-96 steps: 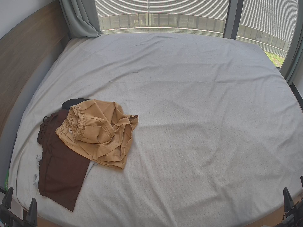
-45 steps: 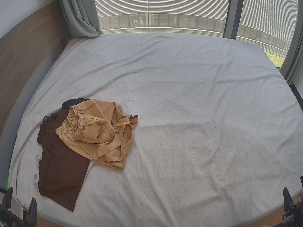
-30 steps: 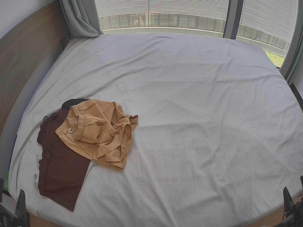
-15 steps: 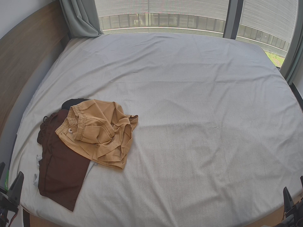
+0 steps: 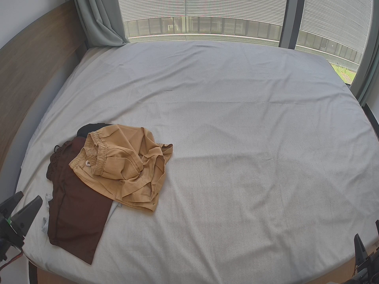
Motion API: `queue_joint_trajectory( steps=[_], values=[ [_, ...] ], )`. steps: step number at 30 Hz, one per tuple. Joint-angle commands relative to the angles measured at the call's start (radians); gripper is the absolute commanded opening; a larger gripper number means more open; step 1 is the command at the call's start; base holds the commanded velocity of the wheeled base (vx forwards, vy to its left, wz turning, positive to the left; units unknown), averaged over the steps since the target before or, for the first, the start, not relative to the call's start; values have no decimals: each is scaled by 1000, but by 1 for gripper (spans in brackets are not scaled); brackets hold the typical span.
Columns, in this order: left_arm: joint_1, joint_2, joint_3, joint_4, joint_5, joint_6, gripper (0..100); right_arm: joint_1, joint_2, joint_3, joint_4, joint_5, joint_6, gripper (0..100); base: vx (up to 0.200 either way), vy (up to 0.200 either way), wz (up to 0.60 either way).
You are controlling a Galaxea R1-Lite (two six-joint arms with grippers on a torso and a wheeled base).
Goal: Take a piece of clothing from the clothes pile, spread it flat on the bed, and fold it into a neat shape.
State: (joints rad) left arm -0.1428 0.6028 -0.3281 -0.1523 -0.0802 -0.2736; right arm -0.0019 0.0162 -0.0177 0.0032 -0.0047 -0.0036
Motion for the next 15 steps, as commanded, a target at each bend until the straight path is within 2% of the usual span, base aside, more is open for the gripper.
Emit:
queue_joint_trajectory(
  steps=[1, 3, 8, 15],
  values=[
    [3, 120, -17, -52, -47, -9, 100, 0, -16, 18, 0, 0, 1, 100, 0, 0, 0],
    [6, 130, -19, -62, -70, -9, 100, -1, -16, 18, 0, 0, 1, 100, 0, 0, 0],
    [49, 200, -48, -70, -191, -7, 100, 0, -16, 18, 0, 0, 1, 100, 0, 0, 0],
    [212, 304, -80, -98, -438, -4, 100, 0, -16, 18, 0, 0, 1, 100, 0, 0, 0]
  ],
)
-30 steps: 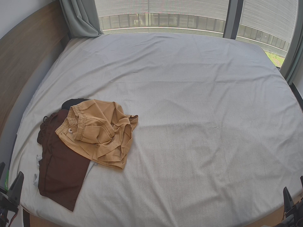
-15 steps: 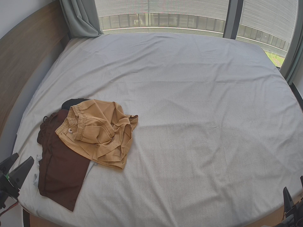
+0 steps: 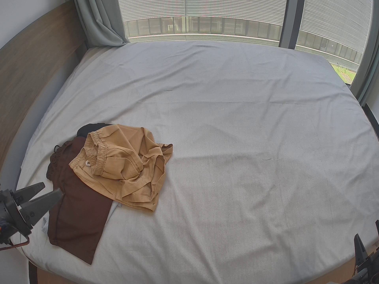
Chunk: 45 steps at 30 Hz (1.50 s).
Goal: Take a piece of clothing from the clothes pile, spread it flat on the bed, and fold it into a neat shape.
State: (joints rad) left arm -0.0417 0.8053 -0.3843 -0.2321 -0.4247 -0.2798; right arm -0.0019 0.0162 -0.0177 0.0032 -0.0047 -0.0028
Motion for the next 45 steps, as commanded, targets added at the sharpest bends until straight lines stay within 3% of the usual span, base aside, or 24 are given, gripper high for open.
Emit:
queue_joint_trajectory(
  steps=[1, 4, 7, 22, 29, 45],
  values=[
    [125, 114, -25, -24, -112, 4, 100, 0, -16, 18, 0, 0, 0, 100, 0, 0, 0],
    [181, 176, -21, -76, -184, 5, 100, 0, -16, 18, 0, 0, -2, 100, 0, 0, 0],
    [194, 229, -12, -138, -206, 2, 100, 0, -16, 18, 0, 0, -2, 100, 0, 0, 0],
    [184, 356, -25, -242, -210, 2, 100, 0, -16, 18, 0, 0, -2, 100, 0, 0, 0],
    [187, 445, -42, -282, -252, 2, 100, 0, -16, 18, 0, 0, -2, 100, 0, 0, 0],
    [184, 657, -94, -408, -244, 4, 100, 0, -16, 18, 0, 0, -2, 100, 0, 0, 0]
  ],
)
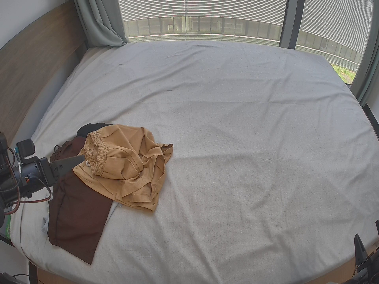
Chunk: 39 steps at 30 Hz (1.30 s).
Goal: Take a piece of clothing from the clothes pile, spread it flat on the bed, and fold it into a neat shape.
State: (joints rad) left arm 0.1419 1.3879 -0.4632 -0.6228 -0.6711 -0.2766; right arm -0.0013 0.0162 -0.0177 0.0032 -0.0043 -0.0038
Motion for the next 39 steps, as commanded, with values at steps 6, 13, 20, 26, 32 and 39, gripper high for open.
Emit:
queue_joint_trajectory(
  steps=[6, 13, 20, 26, 32, 39],
  values=[
    [-1, 211, -23, -152, 5, -1, 100, 0, -16, 18, 0, 0, -1, 100, 0, 0, 0],
    [-8, 336, -55, -278, 11, -1, 100, 0, -16, 18, 0, 0, -1, 100, 0, 0, 0],
    [-22, 430, -91, -302, 13, 2, 100, 0, -16, 18, 0, 0, -1, 100, 0, 0, 0],
    [-21, 510, -141, -350, 38, 0, 100, 0, -16, 18, 0, 0, 1, 100, 0, 0, 0],
    [-30, 545, -184, -348, 39, 0, 100, 1, -16, 18, 0, 0, 1, 100, 0, 0, 0],
    [-44, 594, -236, -350, 39, 2, 100, 0, -16, 18, 0, -2, 2, 100, 0, 0, 0]
  ],
)
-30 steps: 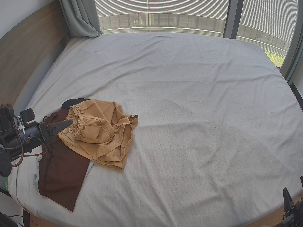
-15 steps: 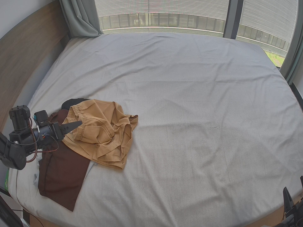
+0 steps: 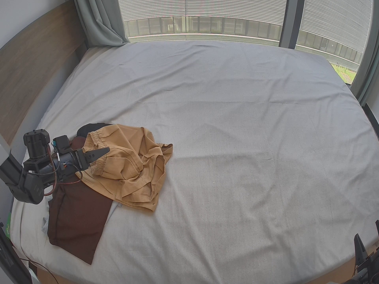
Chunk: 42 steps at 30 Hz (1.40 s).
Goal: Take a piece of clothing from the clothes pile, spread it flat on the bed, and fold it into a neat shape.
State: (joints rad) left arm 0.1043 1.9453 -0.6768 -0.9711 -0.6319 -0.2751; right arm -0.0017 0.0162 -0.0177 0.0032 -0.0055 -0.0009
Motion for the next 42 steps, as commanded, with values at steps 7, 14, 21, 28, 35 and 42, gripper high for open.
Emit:
queue_joint_trajectory(
  steps=[7, 14, 21, 28, 35, 42],
  values=[
    [-12, 81, -78, -1, 1, 2, 100, 0, -16, 18, 0, -1, 1, 100, 0, 0, 0],
    [-5, 106, -116, 0, 12, 4, 100, 0, -16, 18, 0, -1, 2, 100, 0, 0, 0],
    [-11, 141, -142, 0, 14, 20, 100, 0, -16, 18, 0, -1, 1, 100, 0, 0, 0],
    [-26, 170, -164, 0, 12, 20, 100, 0, -16, 18, 0, -1, 2, 100, 0, 0, 0],
    [-34, 178, -159, 0, 1, 20, 100, 0, -16, 18, 0, -1, 1, 100, 0, 0, 0],
    [-51, 179, -158, -1, 1, 20, 100, 2, -16, 18, 0, -1, 1, 100, 0, 0, 0]
  ],
)
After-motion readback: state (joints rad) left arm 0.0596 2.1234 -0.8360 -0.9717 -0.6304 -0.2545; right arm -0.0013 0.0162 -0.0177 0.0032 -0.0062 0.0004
